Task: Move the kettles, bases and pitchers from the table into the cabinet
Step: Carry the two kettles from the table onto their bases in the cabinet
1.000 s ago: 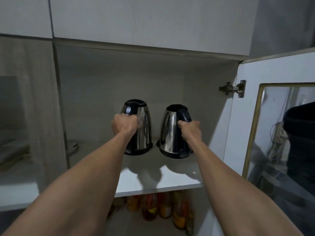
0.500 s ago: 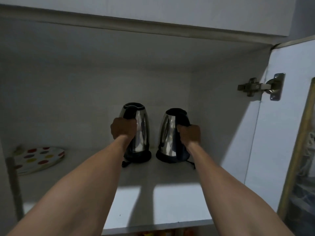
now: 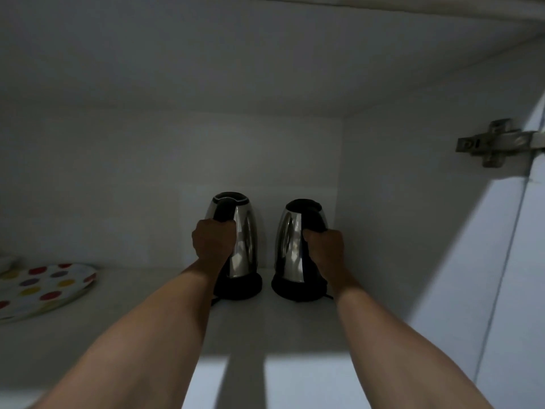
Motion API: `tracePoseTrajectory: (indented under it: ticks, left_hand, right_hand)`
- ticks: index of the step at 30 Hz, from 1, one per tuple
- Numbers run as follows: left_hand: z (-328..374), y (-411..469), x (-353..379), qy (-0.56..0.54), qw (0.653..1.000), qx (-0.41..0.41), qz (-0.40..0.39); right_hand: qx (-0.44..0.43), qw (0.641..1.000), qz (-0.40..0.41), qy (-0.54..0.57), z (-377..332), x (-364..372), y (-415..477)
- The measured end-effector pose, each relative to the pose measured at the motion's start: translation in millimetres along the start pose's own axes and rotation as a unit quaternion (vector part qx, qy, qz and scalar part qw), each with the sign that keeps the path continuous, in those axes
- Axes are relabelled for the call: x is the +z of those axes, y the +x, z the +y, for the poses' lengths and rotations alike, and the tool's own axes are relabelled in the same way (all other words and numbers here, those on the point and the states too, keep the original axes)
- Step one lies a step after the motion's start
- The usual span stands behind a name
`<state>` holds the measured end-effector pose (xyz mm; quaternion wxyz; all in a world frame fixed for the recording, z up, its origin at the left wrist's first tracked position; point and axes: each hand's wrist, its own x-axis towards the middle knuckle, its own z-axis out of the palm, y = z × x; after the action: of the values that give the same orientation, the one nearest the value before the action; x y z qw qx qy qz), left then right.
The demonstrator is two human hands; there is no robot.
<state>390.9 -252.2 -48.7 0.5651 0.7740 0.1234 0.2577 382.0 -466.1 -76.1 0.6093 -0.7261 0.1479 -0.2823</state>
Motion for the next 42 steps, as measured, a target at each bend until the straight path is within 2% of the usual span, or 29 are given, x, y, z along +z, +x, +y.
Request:
tracePoseTrajectory:
  ticks: [12,32,37,42]
  left_hand:
    - [-21.0,18.4,28.9,0.002,1.0,-0.013,0.004]
    - [-20.7,15.0,51.7,0.028,0.999,-0.018,-0.014]
    - [-16.8,12.6,53.5,0.035,0.999,-0.016,-0.034]
    - [-15.0,6.5,56.2,0.01,0.997,-0.024,-0.071]
  right_hand:
    - [0.036,0.999,-0.013,-0.017,28.1,19.9,34.4]
    - [0.024,0.999,-0.034,-0.025,31.7,13.1,42.5]
    - [0.024,0.998,-0.05,-0.028,29.3,5.5,44.7]
    - [-0.017,0.997,-0.05,-0.058,29.6,-0.3,45.0]
